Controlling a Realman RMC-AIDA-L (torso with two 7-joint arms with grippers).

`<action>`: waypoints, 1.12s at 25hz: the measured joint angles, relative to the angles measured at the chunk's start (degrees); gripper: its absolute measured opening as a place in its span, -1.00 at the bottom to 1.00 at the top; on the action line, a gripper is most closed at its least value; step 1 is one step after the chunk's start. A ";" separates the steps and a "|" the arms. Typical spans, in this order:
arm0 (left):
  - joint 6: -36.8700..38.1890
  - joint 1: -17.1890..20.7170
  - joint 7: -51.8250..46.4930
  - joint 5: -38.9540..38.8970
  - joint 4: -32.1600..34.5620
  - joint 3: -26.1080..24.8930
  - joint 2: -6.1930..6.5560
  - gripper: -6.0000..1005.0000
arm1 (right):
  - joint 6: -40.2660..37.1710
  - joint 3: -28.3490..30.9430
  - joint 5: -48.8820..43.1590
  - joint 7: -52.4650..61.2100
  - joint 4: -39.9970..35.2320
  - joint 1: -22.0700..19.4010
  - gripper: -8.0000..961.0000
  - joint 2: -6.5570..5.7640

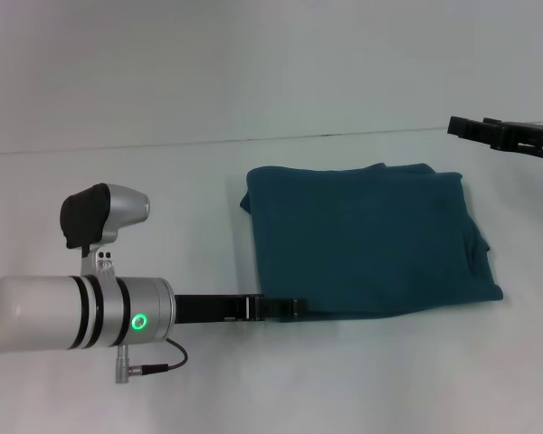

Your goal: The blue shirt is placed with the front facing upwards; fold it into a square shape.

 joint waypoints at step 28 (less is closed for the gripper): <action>-2.34 -0.15 -0.50 -0.01 0.69 0.16 1.35 -0.76 | -0.07 -0.01 0.01 -0.71 0.63 -0.28 0.48 0.01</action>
